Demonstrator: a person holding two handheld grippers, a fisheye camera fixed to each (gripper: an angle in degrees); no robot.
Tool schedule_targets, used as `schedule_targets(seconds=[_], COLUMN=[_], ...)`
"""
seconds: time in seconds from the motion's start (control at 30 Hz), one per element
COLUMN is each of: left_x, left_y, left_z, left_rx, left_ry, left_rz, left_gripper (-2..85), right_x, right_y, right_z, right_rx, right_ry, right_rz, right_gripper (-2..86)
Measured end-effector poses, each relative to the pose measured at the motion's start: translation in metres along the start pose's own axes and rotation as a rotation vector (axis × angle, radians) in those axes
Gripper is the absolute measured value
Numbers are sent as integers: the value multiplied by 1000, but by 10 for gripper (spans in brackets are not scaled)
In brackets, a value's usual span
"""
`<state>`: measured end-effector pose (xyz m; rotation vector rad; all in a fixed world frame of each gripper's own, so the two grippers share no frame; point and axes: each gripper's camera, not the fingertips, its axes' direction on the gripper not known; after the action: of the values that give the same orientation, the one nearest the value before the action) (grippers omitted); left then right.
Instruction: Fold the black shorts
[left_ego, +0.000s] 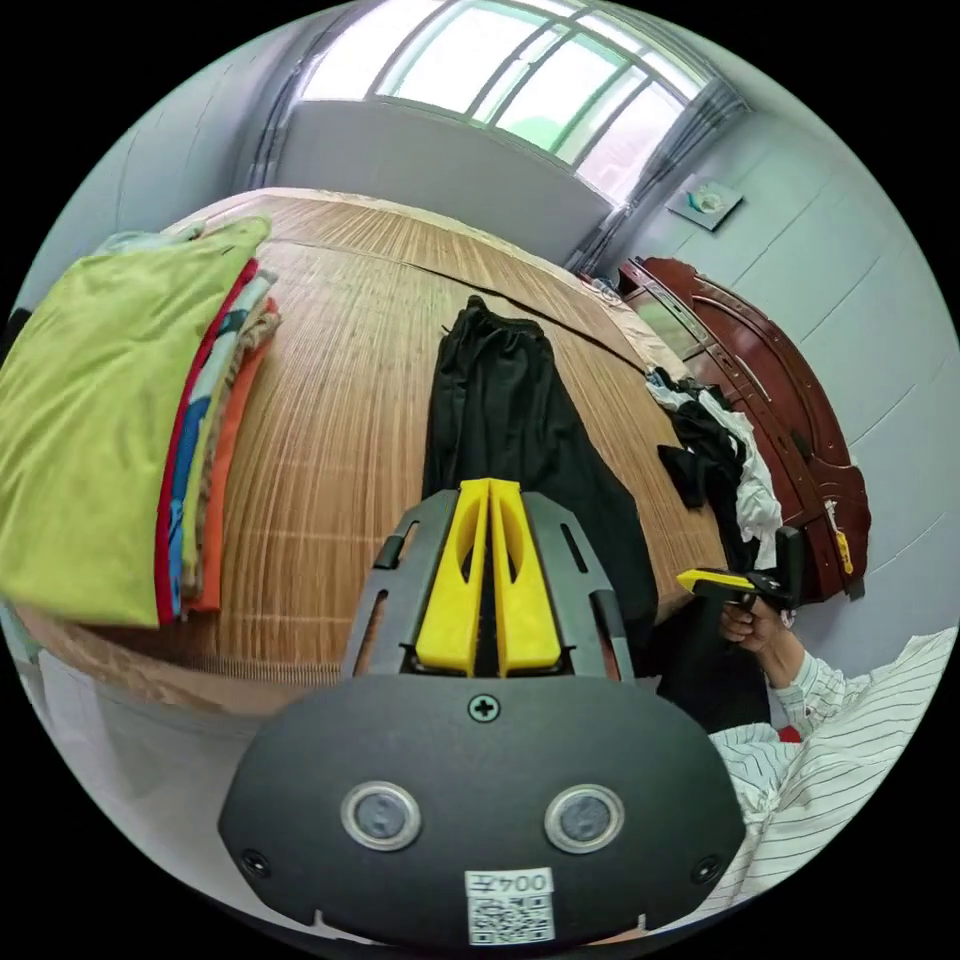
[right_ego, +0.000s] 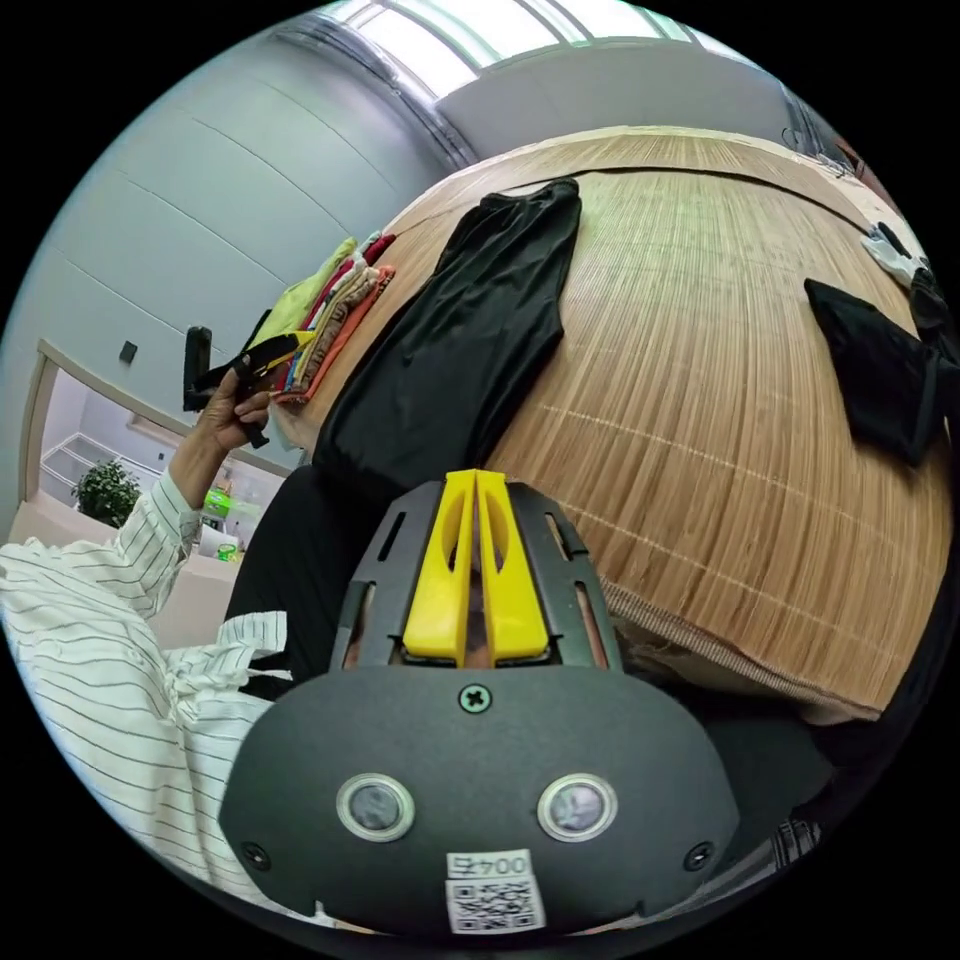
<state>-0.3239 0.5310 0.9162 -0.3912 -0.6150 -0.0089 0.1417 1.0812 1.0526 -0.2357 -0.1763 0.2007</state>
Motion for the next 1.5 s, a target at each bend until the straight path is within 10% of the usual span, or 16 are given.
schedule_targets(seconds=[0.3,0.7,0.97,1.5], left_x=[53,68,40,-12], left_y=[-280,-408,-445,-338], left_z=[214,412,456,282], left_rx=[-161,-273,-306,-218], left_ry=[-179,-406,-523,4], left_rz=[43,162,245,130], left_gripper=[61,73,17,2], right_x=[61,99,100,49], right_y=[-111,-143,-152,-165], right_z=[20,37,32,23], right_rx=[28,-54,-59,-40], right_ry=[-224,-341,-336,-314], right_rz=[-47,-31,15,16], right_gripper=[42,26,-6,-7])
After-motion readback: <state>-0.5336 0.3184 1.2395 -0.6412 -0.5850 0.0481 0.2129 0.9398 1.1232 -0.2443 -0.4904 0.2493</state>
